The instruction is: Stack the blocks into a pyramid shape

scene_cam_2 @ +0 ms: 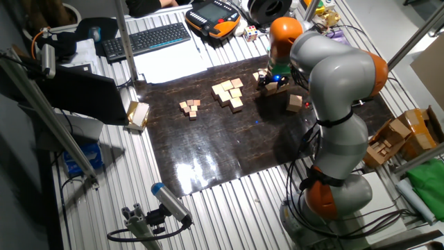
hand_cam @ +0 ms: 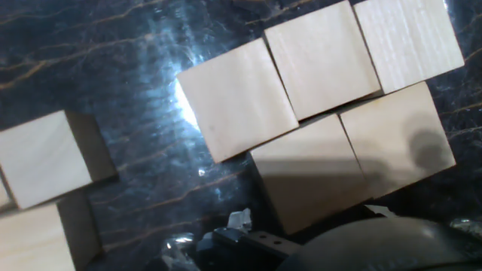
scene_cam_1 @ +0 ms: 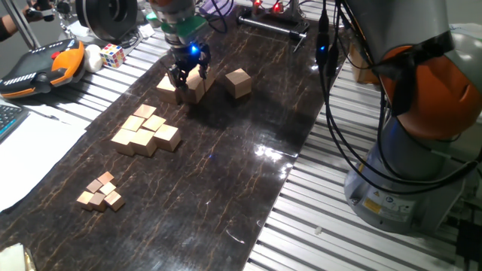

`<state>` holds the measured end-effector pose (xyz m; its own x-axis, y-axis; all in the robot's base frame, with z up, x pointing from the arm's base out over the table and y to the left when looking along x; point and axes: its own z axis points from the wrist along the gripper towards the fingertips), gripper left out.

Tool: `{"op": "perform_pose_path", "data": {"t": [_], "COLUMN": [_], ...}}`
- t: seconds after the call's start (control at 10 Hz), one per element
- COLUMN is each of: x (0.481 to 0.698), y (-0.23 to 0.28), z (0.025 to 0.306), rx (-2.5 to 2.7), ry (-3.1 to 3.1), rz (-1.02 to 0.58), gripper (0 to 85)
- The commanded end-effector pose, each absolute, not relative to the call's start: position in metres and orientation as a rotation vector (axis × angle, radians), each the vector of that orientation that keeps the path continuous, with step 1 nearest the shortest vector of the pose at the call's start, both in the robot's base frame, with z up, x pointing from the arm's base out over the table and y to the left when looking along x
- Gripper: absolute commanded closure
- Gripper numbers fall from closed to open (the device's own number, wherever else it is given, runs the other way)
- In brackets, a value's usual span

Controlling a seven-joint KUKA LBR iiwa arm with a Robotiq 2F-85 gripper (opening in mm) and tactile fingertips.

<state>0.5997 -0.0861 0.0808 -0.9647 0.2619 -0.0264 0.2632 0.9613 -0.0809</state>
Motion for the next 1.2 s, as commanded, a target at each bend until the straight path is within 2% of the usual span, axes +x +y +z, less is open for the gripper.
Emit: {"op": "perform_pose_path", "data": {"t": [0.0, 0.6, 1.1], "x": [0.6015, 0.6057, 0.6052], "y": [-0.0899, -0.0953, -0.0953], "z": [0.0816, 0.0791, 0.0747], "rx": [0.404, 0.336, 0.289], "ry": [3.092, 3.09, 3.087], "rz": [-0.141, -0.151, -0.176], "gripper": [11.7, 12.0, 7.0]}}
